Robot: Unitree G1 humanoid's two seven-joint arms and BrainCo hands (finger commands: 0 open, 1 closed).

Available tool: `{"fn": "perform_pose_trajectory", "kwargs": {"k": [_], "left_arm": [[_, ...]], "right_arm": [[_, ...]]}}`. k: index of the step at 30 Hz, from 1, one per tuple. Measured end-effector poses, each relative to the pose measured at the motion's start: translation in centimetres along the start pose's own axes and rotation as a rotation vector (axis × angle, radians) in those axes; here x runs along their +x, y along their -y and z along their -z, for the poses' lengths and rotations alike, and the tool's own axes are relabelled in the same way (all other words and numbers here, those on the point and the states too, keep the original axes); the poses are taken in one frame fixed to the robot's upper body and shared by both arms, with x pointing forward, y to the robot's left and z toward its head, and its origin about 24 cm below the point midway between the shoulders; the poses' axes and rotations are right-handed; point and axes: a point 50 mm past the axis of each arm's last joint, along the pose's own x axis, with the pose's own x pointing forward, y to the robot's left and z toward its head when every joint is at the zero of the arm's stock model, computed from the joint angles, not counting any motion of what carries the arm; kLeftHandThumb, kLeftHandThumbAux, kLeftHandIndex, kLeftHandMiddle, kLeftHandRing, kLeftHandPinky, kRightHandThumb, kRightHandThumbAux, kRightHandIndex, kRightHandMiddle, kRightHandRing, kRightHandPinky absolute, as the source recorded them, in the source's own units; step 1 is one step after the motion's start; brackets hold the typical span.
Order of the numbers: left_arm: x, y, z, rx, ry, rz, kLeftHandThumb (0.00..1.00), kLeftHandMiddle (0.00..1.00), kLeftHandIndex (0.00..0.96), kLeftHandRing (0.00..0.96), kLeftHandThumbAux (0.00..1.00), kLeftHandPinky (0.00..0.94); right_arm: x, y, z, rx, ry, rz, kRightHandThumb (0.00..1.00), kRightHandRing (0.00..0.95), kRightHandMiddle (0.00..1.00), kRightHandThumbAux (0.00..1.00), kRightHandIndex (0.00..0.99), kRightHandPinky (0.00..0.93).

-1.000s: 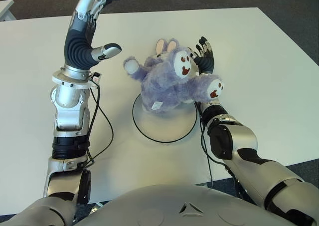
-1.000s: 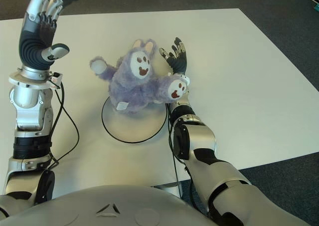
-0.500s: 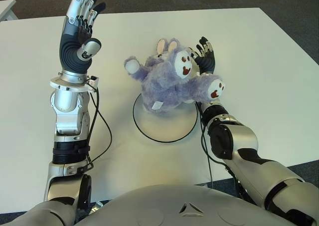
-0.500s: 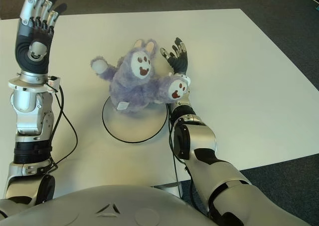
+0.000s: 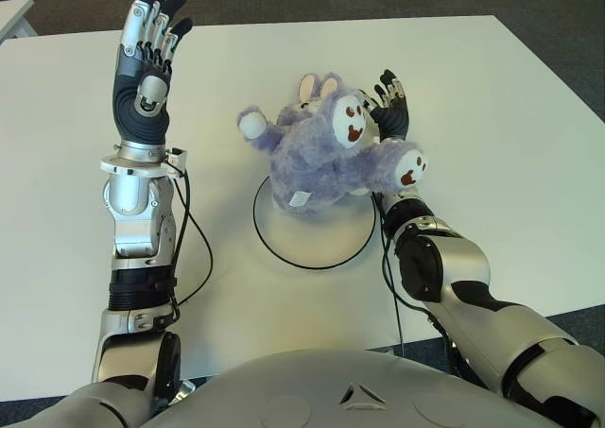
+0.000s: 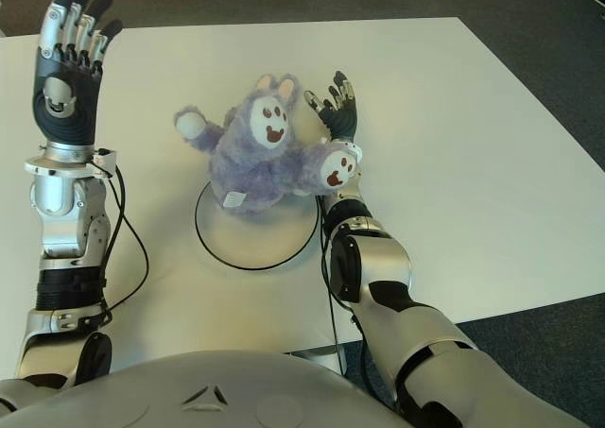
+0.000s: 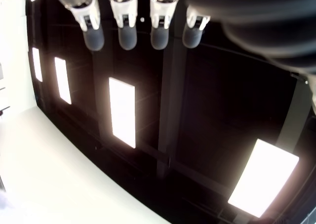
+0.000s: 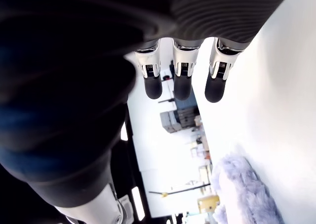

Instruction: Put the doll into the plate.

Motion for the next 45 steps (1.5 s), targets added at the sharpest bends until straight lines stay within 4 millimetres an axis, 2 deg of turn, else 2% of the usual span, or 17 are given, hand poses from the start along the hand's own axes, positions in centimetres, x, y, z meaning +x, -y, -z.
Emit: {"fn": "perform_pose_trajectory", "kwargs": {"k": [12, 18, 25, 35, 40, 45], "left_arm": [[0.0, 0.4, 1.9, -0.003, -0.041, -0.006, 0.0, 0.069, 0.0, 0.074, 0.284, 0.047], [0.4, 0.6, 2.2, 0.011, -0.052, -0.004, 0.0, 0.077, 0.0, 0.078, 0.28, 0.076], [0.8, 0.8, 3.1, -0.004, -0.093, 0.0, 0.0, 0.104, 0.0, 0.116, 0.348, 0.129], [0.6, 1.3, 4.5, -0.018, -0.159, -0.004, 0.0, 0.109, 0.0, 0.12, 0.383, 0.111], [0.1, 1.2, 6.0, -0.031, -0.275, -0.035, 0.0, 0.116, 0.0, 0.134, 0.378, 0.118], [0.0, 1.2, 6.5, -0.028, -0.325, -0.047, 0.0, 0.105, 0.0, 0.114, 0.364, 0.098]], "right_arm": [[0.0, -0.1, 0.0, 0.0, 0.0, -0.002, 0.261, 0.06, 0.076, 0.888, 0.102, 0.101], [0.0, -0.1, 0.0, 0.0, 0.001, -0.003, 0.269, 0.06, 0.072, 0.885, 0.102, 0.101], [0.0, -0.1, 0.0, -0.004, 0.001, -0.006, 0.246, 0.053, 0.066, 0.883, 0.096, 0.09], [0.0, -0.3, 0.0, -0.012, 0.0, -0.012, 0.247, 0.06, 0.07, 0.887, 0.087, 0.098], [0.0, -0.3, 0.0, -0.015, 0.0, -0.016, 0.252, 0.063, 0.071, 0.889, 0.088, 0.104], [0.0, -0.3, 0.0, -0.015, 0.001, -0.016, 0.258, 0.063, 0.07, 0.887, 0.088, 0.101]]}}
